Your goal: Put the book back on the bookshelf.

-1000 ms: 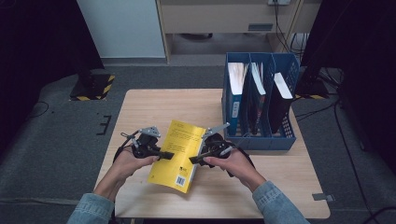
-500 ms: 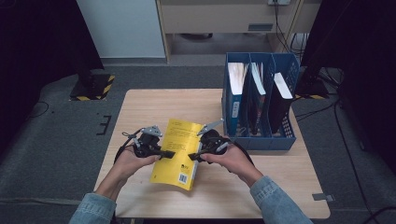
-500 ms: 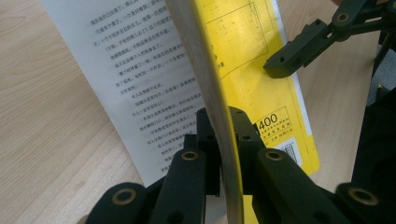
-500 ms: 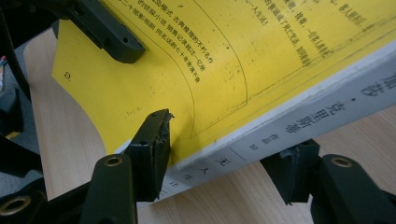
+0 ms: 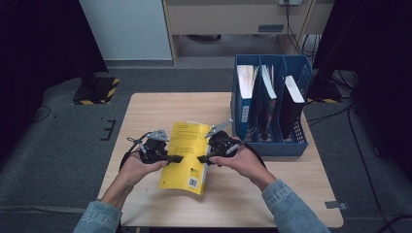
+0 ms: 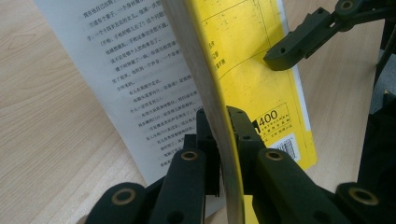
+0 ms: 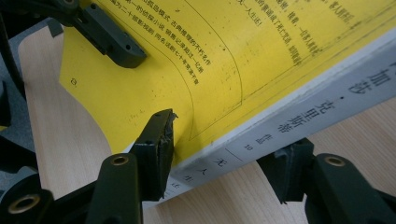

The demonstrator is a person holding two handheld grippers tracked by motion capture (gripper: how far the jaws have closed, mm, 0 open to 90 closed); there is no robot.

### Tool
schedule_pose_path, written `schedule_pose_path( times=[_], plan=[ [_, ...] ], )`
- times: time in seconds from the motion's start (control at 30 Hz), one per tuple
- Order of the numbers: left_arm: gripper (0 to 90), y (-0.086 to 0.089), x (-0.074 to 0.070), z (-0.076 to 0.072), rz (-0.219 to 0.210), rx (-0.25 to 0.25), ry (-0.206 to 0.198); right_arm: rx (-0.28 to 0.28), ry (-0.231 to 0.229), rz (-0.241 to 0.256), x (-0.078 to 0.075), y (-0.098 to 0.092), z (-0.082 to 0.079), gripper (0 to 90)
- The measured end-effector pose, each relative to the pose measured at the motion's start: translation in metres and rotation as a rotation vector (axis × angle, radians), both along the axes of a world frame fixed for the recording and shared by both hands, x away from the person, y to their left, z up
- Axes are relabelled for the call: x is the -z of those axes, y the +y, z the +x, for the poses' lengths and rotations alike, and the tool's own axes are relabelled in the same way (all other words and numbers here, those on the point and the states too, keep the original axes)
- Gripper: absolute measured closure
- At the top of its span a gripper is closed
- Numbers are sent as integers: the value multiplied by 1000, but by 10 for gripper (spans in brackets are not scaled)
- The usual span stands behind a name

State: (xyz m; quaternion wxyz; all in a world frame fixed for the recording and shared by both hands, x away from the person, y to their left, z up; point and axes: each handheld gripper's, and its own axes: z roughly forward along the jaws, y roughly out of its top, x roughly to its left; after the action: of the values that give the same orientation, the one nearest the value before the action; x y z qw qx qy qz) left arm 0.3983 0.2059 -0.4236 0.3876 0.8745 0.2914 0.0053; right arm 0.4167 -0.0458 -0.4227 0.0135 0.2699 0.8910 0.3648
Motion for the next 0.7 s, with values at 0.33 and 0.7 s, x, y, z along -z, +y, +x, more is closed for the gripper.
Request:
schedule_pose_path(
  times=[0.33,0.7],
  plan=[
    [847,-2,-8,0,-19,4,-23,-3,-27,6,-11,-4,0,488],
    [851,-6,-16,0,-30,5,-70,0,-58,4,-25,-9,1,487]
  ],
)
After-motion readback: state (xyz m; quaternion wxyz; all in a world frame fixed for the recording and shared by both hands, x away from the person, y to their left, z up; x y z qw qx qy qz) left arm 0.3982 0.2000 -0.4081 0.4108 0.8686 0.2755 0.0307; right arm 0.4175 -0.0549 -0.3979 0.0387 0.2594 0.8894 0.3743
